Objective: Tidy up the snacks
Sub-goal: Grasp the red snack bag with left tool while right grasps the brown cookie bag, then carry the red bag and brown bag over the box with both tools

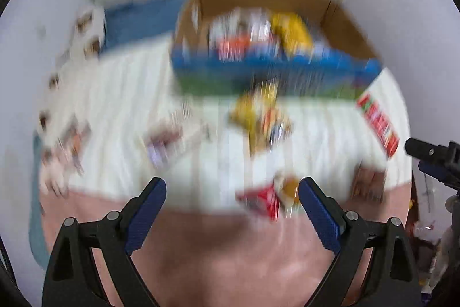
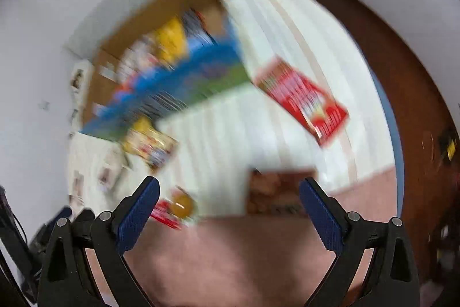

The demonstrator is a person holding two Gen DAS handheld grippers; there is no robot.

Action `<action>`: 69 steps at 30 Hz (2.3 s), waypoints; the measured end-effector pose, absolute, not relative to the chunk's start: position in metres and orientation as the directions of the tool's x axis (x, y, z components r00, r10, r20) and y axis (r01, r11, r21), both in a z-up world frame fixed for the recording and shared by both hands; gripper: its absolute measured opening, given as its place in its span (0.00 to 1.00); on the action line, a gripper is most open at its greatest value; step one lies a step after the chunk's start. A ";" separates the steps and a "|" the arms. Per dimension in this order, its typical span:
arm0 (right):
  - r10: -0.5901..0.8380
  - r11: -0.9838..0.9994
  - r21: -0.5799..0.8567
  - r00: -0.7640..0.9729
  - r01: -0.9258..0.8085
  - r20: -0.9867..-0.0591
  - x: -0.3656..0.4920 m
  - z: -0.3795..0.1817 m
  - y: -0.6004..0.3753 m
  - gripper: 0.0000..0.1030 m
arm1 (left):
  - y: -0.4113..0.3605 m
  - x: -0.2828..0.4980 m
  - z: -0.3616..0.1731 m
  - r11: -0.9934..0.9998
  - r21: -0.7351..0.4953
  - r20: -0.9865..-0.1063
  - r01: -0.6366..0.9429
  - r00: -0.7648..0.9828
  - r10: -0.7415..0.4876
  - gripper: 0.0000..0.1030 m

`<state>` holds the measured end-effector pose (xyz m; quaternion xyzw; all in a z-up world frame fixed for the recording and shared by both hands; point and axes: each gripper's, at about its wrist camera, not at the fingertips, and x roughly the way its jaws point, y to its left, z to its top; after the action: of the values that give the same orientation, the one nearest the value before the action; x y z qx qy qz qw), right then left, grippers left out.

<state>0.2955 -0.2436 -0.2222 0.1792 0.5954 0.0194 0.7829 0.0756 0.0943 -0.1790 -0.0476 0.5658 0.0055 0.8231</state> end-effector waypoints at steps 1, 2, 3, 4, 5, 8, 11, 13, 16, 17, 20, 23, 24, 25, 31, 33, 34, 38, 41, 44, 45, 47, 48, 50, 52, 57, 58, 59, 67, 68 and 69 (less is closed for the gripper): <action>0.241 0.930 0.301 0.268 0.213 -0.933 0.292 -0.237 -0.250 0.97 | 0.096 0.072 -0.194 0.992 -0.096 -0.945 -0.081 0.320 -0.066 0.92; 0.238 0.927 0.296 0.250 0.230 -0.939 0.291 -0.248 -0.256 0.97 | 0.097 0.069 -0.205 0.990 -0.107 -0.953 -0.096 0.294 -0.075 0.92; 0.232 0.926 0.289 0.236 0.243 -0.944 0.291 -0.256 -0.261 0.97 | 0.098 0.067 -0.218 0.987 -0.115 -0.963 -0.111 0.257 -0.083 0.92; 0.223 0.928 0.277 0.224 0.251 -0.949 0.292 -0.264 -0.265 0.97 | 0.097 0.065 -0.229 0.985 -0.125 -0.969 -0.117 0.228 -0.096 0.92; 0.218 0.932 0.269 0.219 0.241 -0.951 0.292 -0.268 -0.267 0.97 | 0.095 0.064 -0.236 0.984 -0.131 -0.972 -0.119 0.209 -0.104 0.92; 0.183 0.980 0.193 0.165 0.041 -0.969 0.296 -0.271 -0.248 0.97 | 0.085 0.061 -0.257 0.985 -0.134 -0.982 -0.105 0.150 -0.118 0.92; 0.019 0.969 -0.009 0.109 -0.248 -0.994 0.296 -0.275 -0.216 0.97 | 0.072 0.059 -0.266 0.990 -0.115 -0.986 -0.076 0.130 -0.105 0.92; -0.083 0.901 -0.120 0.105 -0.417 -0.991 0.294 -0.286 -0.194 0.97 | 0.066 0.059 -0.272 0.991 -0.113 -0.988 -0.068 0.117 -0.105 0.92; -0.169 0.781 -0.196 0.102 -0.593 -0.980 0.291 -0.311 -0.169 0.97 | 0.060 0.060 -0.278 0.988 -0.144 -0.984 -0.061 0.110 -0.137 0.92; -0.198 0.749 -0.218 0.103 -0.626 -0.975 0.292 -0.321 -0.164 0.97 | 0.059 0.058 -0.280 0.986 -0.154 -0.983 -0.064 0.108 -0.147 0.92; -0.202 0.753 -0.212 0.087 -0.623 -0.975 0.304 -0.341 -0.161 0.79 | 0.059 0.059 -0.285 0.980 -0.179 -0.980 -0.091 0.103 -0.170 0.92; -0.026 0.916 -0.039 0.038 -0.400 -0.999 0.325 -0.337 -0.187 0.66 | 0.067 0.055 -0.290 0.968 -0.208 -0.976 -0.142 0.103 -0.194 0.92; 0.064 0.960 0.056 0.021 -0.273 -0.998 0.332 -0.335 -0.203 0.66 | 0.070 0.054 -0.291 0.963 -0.219 -0.973 -0.158 0.105 -0.204 0.92; 0.135 0.974 0.130 0.012 -0.188 -0.991 0.334 -0.334 -0.213 0.66 | 0.072 0.055 -0.292 0.955 -0.239 -0.969 -0.175 0.110 -0.222 0.91; 0.289 0.957 0.289 -0.014 -0.015 -0.957 0.333 -0.331 -0.239 0.79 | 0.092 0.070 -0.302 0.866 -0.399 -0.917 -0.303 0.158 -0.367 0.70; 0.257 0.965 0.257 -0.012 -0.045 -0.966 0.332 -0.332 -0.237 0.79 | 0.096 0.075 -0.306 0.830 -0.446 -0.895 -0.334 0.178 -0.409 0.55; 0.250 0.967 0.250 -0.013 -0.048 -0.968 0.330 -0.334 -0.237 0.79 | 0.097 0.078 -0.306 0.826 -0.451 -0.892 -0.338 0.184 -0.412 0.49; 0.169 0.984 0.166 0.047 -0.057 -0.984 0.320 -0.340 -0.221 0.58 | 0.098 0.091 -0.307 0.849 -0.417 -0.908 -0.326 0.185 -0.375 0.37; 0.187 0.982 0.188 0.060 0.004 -0.981 0.307 -0.343 -0.218 0.55 | 0.101 0.094 -0.303 0.864 -0.398 -0.916 -0.308 0.187 -0.355 0.34; 0.222 0.975 0.222 0.031 0.011 -0.975 0.287 -0.344 -0.211 0.51 | 0.103 0.084 -0.297 0.896 -0.347 -0.936 -0.279 0.164 -0.311 0.33; 0.230 0.973 0.230 0.019 0.003 -0.973 0.278 -0.345 -0.208 0.46 | 0.105 0.075 -0.296 0.901 -0.335 -0.941 -0.274 0.149 -0.304 0.33; 0.244 0.970 0.244 -0.012 -0.011 -0.970 0.259 -0.348 -0.204 0.46 | 0.110 0.053 -0.299 0.911 -0.320 -0.947 -0.261 0.113 -0.301 0.33; 0.251 0.968 0.251 -0.028 -0.011 -0.968 0.248 -0.352 -0.202 0.46 | 0.112 0.046 -0.301 0.913 -0.314 -0.949 -0.261 0.103 -0.297 0.34; 0.260 0.966 0.259 -0.032 0.014 -0.965 0.237 -0.358 -0.202 0.49 | 0.119 0.036 -0.309 0.905 -0.321 -0.947 -0.278 0.084 -0.310 0.36; 0.284 0.956 0.283 -0.008 0.074 -0.959 0.234 -0.361 -0.207 0.55 | 0.130 0.034 -0.318 0.871 -0.369 -0.929 -0.326 0.089 -0.360 0.37; 0.286 0.946 0.283 0.005 0.158 -0.958 0.247 -0.368 -0.205 0.75 | 0.140 0.043 -0.331 0.849 -0.392 -0.917 -0.353 0.075 -0.392 0.39; 0.265 0.950 0.263 0.009 0.166 -0.964 0.248 -0.370 -0.201 0.75 | 0.140 0.044 -0.332 0.848 -0.391 -0.917 -0.359 0.075 -0.391 0.39; 0.238 0.956 0.237 0.014 0.171 -0.971 0.249 -0.372 -0.196 0.75 | 0.138 0.046 -0.333 0.849 -0.386 -0.919 -0.360 0.074 -0.387 0.39; 0.171 0.978 0.182 0.106 0.103 -0.980 0.226 -0.360 -0.167 0.59 | 0.111 0.051 -0.308 0.917 -0.302 -0.953 -0.259 0.114 -0.282 0.32; 0.177 0.977 0.188 0.113 0.100 -0.978 0.222 -0.356 -0.168 0.59 | 0.110 0.049 -0.304 0.921 -0.298 -0.954 -0.249 0.121 -0.276 0.32; 0.190 0.975 0.202 0.122 0.094 -0.974 0.218 -0.351 -0.167 0.59 | 0.108 0.048 -0.300 0.926 -0.295 -0.954 -0.238 0.127 -0.271 0.32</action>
<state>0.2180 -0.1674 -0.3514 0.1074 0.6616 0.0322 0.7414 0.0482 0.1083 -0.2996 -0.1926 0.6607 -0.0116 0.7254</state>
